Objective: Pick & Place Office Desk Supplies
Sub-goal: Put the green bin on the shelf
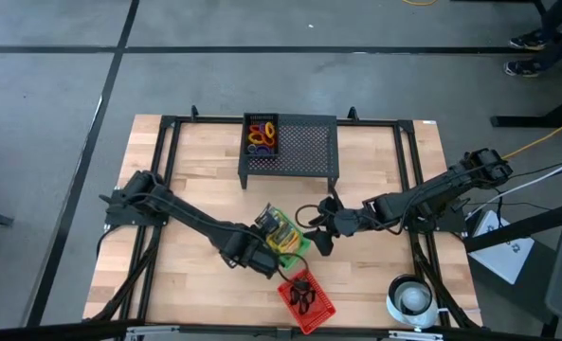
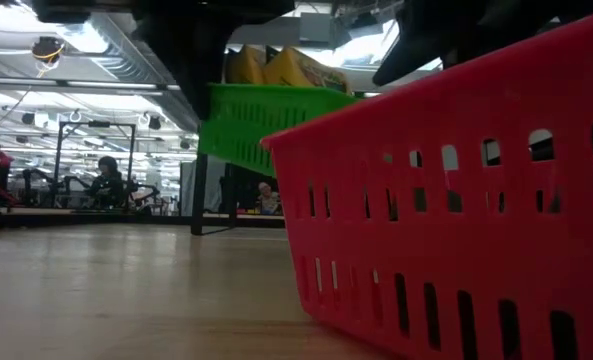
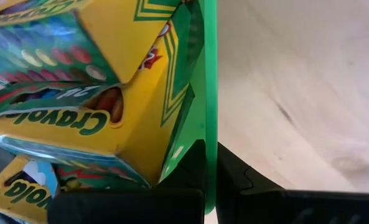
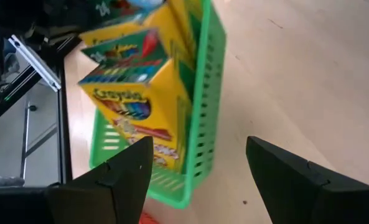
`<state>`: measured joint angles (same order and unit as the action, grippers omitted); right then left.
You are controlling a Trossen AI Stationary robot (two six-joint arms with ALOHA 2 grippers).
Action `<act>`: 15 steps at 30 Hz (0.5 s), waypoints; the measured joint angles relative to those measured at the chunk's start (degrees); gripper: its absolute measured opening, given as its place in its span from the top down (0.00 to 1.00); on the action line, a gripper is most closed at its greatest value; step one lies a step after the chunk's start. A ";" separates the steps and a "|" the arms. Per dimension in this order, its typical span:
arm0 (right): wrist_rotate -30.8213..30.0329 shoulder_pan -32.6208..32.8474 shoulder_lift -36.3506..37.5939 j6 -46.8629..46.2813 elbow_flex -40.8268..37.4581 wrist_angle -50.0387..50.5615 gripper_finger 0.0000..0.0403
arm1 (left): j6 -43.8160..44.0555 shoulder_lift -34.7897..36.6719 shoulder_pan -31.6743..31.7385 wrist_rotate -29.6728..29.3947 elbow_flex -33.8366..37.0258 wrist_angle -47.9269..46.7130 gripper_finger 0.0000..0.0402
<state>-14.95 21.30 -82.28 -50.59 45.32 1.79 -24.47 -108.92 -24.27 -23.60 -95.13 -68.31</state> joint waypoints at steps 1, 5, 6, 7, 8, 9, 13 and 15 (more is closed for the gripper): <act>0.01 0.14 0.00 0.00 0.00 0.01 0.35 | 0.26 -0.29 0.21 -0.33 -0.69 -0.66 0.99; 0.73 0.29 -0.09 0.00 0.00 0.14 0.35 | -0.11 -0.48 1.29 -0.82 -1.70 -1.18 0.99; 0.84 0.31 -0.51 0.00 0.00 0.06 0.35 | -0.23 -0.48 1.51 -0.95 -1.94 -1.33 0.99; 0.87 0.33 -1.01 -0.11 0.00 0.16 0.35 | -0.45 -0.48 1.63 -0.96 -2.30 -1.55 0.99; 0.88 0.33 -1.52 -0.46 0.00 0.73 0.35 | -0.66 -0.48 1.68 -0.96 -2.78 -1.81 0.99; 0.91 0.33 -2.17 -1.04 0.00 0.78 0.35 | -0.77 -0.48 1.77 -0.96 -3.32 -2.03 0.99; 1.12 0.18 -4.72 -1.51 0.00 0.75 0.35 | -1.57 -0.41 1.94 -0.78 -5.14 -2.60 0.99; 1.07 0.14 -4.81 -1.47 0.00 0.85 0.35 | -1.75 -0.41 1.94 -0.65 -5.76 -2.77 0.99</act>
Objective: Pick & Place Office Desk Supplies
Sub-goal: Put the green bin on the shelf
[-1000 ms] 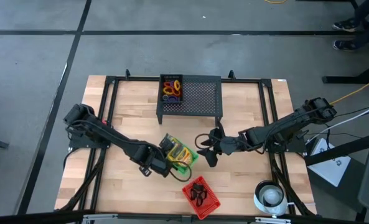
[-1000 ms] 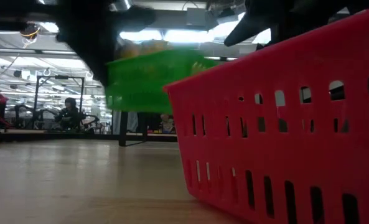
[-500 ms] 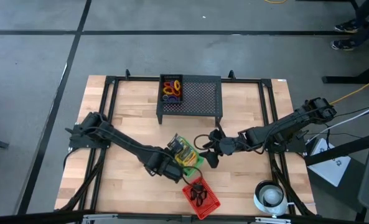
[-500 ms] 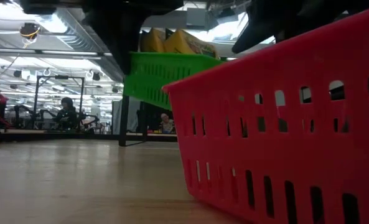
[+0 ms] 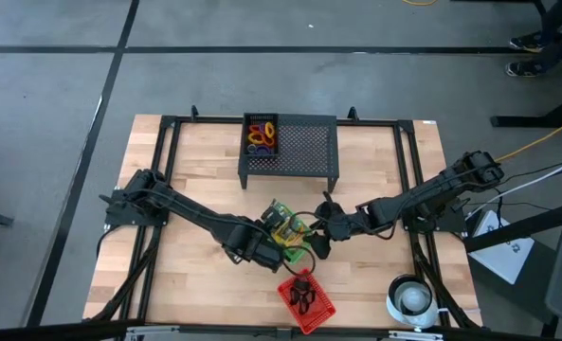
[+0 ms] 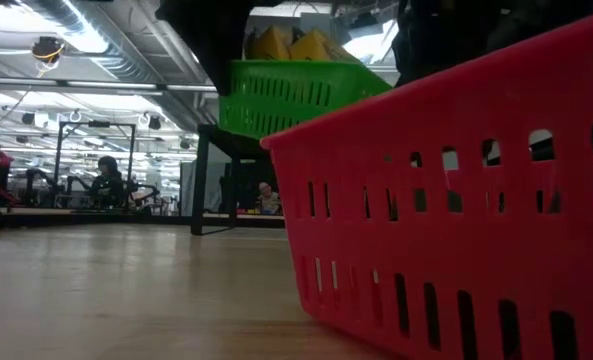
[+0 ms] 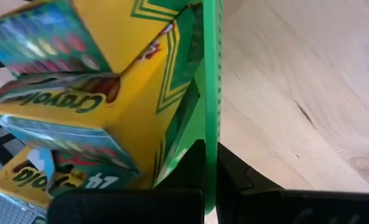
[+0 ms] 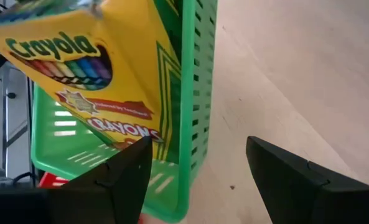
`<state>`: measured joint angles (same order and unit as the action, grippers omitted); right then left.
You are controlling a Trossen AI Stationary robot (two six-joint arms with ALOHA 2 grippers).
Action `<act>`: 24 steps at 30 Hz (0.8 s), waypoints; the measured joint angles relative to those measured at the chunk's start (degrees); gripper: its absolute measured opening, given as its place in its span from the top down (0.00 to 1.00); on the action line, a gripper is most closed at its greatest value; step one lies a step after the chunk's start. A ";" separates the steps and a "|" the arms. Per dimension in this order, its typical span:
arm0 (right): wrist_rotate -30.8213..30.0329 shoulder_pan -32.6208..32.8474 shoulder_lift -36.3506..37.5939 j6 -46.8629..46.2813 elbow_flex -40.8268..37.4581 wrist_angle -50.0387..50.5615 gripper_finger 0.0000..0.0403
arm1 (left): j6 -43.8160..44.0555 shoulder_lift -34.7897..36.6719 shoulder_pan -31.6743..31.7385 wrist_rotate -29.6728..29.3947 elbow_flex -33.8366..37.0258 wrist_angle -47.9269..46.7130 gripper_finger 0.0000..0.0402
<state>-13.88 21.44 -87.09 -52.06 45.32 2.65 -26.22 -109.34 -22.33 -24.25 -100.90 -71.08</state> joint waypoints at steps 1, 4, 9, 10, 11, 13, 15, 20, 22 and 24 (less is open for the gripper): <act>-0.22 -0.03 0.00 0.08 0.00 -0.21 0.35 | 0.00 0.00 0.00 0.09 -0.12 -0.11 0.99; -0.98 -0.05 0.50 0.49 0.00 -0.26 0.36 | 0.58 0.04 0.00 2.63 -0.16 0.00 0.99; -0.82 -0.07 0.64 0.88 0.00 -0.41 0.44 | 1.20 0.04 -0.04 3.38 -0.03 0.04 0.99; -0.82 -0.07 0.64 0.88 0.00 -0.45 0.47 | 1.39 0.04 -0.04 3.75 -0.03 0.03 0.99; -0.81 -0.07 0.64 0.90 0.00 -0.40 0.49 | 1.49 0.04 -0.04 4.28 -0.03 0.03 0.99; -0.63 -0.07 0.64 1.05 0.00 -0.50 0.56 | 1.57 0.04 -0.04 4.74 -0.03 -0.01 0.99; -0.62 -0.07 0.64 1.16 0.00 -0.49 0.63 | 1.59 0.04 -0.07 4.78 -0.03 -0.01 0.99; -0.07 -0.07 0.64 1.72 0.00 -0.51 0.81 | 2.01 0.04 -0.27 4.87 -0.03 -0.01 0.99; 0.29 -0.07 0.64 2.49 0.00 -0.64 0.88 | 2.01 0.04 -0.48 4.76 -0.03 0.08 0.99; 0.54 -0.07 0.64 3.06 0.00 -0.63 0.95 | 2.11 0.04 -0.50 4.73 -0.03 0.34 0.99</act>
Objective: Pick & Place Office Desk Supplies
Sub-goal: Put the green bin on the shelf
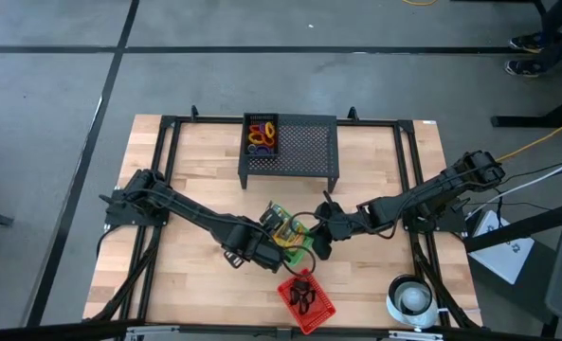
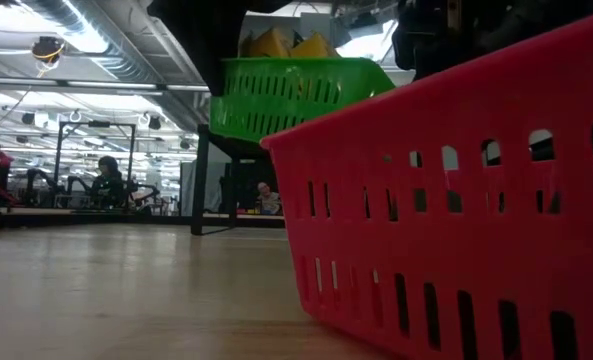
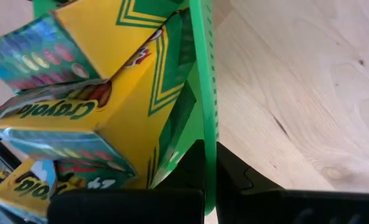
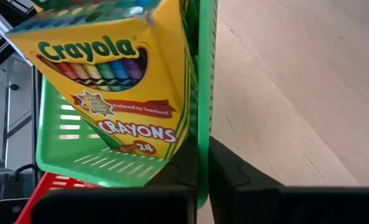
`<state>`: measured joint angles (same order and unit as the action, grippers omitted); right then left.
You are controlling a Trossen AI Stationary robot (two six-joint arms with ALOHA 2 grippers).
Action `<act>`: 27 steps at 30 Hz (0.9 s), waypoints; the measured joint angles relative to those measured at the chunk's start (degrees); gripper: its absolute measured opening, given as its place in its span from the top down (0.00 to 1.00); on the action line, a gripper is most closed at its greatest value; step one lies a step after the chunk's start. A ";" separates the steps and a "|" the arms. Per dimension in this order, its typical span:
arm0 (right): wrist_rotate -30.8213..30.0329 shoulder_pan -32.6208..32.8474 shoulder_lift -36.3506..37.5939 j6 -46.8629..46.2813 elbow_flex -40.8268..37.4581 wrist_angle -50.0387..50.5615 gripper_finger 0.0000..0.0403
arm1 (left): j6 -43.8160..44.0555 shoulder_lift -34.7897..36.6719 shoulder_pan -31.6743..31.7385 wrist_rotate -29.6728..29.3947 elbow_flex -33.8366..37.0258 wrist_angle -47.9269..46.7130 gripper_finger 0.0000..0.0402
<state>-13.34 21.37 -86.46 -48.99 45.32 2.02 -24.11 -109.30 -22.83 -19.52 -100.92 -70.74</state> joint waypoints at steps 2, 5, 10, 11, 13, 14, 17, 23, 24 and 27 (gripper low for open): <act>0.11 -0.02 0.00 0.06 0.00 0.07 0.97 | 0.12 0.00 0.02 -0.62 0.01 0.16 0.99; 0.67 -0.04 0.00 0.17 0.00 -0.41 0.96 | 0.81 0.00 0.00 -1.04 0.04 0.22 0.97; 1.56 -0.04 -0.03 0.46 -0.04 -0.48 0.98 | 2.99 0.08 -0.40 -1.62 0.04 1.02 0.88; 1.67 -0.04 -0.05 0.62 -0.05 -0.48 0.98 | 3.20 0.11 -0.61 -2.00 0.04 1.06 0.85; 1.83 -0.04 -0.07 1.06 -0.07 -0.50 0.98 | 3.31 0.13 -1.23 -3.24 0.02 1.28 0.80; 1.87 -0.04 -0.07 1.19 -0.07 -0.56 0.98 | 3.33 0.13 -1.65 -4.12 0.02 1.54 0.78; 2.09 -0.04 -0.07 1.43 -0.07 -0.61 0.98 | 3.31 0.35 -3.18 -8.84 0.02 2.46 0.72; 3.01 -0.06 -0.07 1.41 -0.07 -0.88 0.98 | 5.06 1.20 -6.50 -17.41 -2.65 3.41 0.64; 3.43 -0.05 -0.07 1.41 -0.07 -1.14 0.98 | 6.05 1.20 -7.13 -17.60 -3.87 3.38 0.64; 4.27 0.02 -0.06 0.55 -0.07 -1.19 0.98 | 8.99 1.31 -8.96 -17.13 -7.67 3.82 0.63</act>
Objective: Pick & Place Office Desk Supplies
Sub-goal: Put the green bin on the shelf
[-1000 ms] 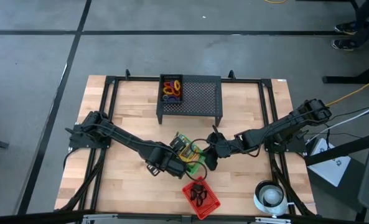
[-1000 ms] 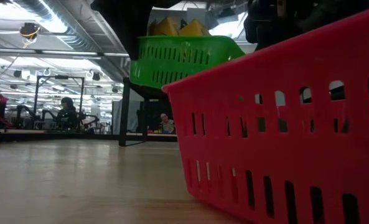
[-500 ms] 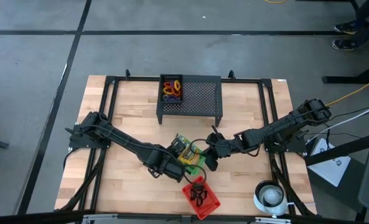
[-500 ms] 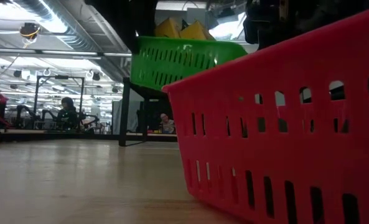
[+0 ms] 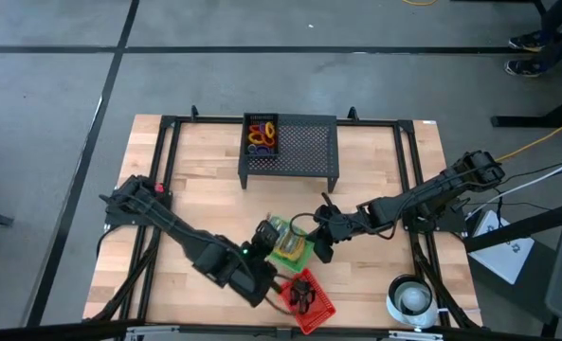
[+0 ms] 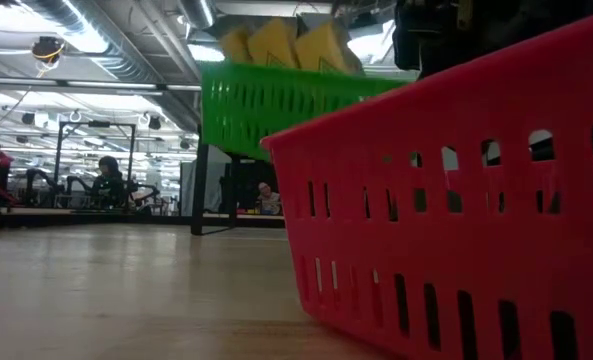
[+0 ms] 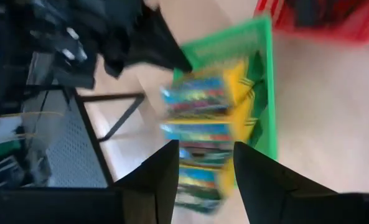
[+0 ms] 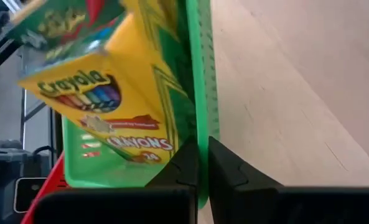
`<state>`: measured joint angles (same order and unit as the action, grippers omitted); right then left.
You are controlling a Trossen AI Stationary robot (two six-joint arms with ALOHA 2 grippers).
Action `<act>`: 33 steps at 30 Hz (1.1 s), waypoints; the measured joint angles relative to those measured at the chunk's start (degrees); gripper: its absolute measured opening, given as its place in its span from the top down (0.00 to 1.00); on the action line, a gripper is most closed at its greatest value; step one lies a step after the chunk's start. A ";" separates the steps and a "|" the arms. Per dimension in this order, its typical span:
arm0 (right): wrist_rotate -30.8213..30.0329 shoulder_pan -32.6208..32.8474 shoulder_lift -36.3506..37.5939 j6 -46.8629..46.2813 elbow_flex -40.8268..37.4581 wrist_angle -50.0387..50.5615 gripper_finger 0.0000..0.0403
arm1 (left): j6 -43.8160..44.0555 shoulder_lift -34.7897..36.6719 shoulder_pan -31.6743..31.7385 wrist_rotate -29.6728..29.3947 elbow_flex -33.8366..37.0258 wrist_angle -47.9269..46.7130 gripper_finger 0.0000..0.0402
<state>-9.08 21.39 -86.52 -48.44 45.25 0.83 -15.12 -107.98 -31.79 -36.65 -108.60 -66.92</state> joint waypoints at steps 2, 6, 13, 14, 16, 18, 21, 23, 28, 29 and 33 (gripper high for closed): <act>0.35 0.31 -0.05 -0.11 -0.04 -0.02 0.98 | 2.12 0.09 -1.32 0.22 -1.97 -0.44 0.63; 0.39 1.24 -0.03 -1.52 -0.02 -1.57 0.98 | 7.10 0.07 -4.18 -1.41 -4.63 -3.04 0.64; -2.18 1.95 -0.04 2.37 5.46 -2.79 0.98 | 19.96 0.21 -9.51 -7.17 -5.75 -9.32 0.64; -3.00 2.07 -0.03 3.68 7.11 -2.67 0.98 | 22.52 0.22 -10.25 -7.15 -5.75 -10.10 0.64; -4.87 2.35 -0.03 6.47 11.08 -0.73 0.98 | 27.02 0.22 -11.90 -7.48 -5.68 -11.89 0.64; -7.20 2.58 -0.03 9.68 15.68 3.39 0.98 | 30.23 0.24 -13.52 -8.63 -4.97 -12.79 0.64; -11.58 2.67 -0.03 14.08 23.68 11.76 0.98 | 33.83 0.24 -15.81 -10.71 -3.77 -14.09 0.64; -15.87 2.46 -0.03 17.02 28.69 16.45 0.98 | 36.34 0.24 -16.82 -11.74 -2.93 -14.66 0.64; -23.66 -0.45 0.15 21.70 38.80 25.30 0.98 | 42.03 0.28 -18.29 -13.09 -0.48 -16.73 0.64; -24.40 -1.66 0.13 21.62 40.18 26.86 0.98 | 42.73 0.38 -18.40 -13.51 0.19 -17.27 0.64; -20.97 -7.11 0.12 18.52 41.83 29.25 0.98 | 45.31 0.42 -18.42 -12.84 2.37 -17.99 0.64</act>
<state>-30.05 14.27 -86.39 -29.92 87.08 30.08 30.19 -107.57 -50.22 -49.49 -106.22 -84.91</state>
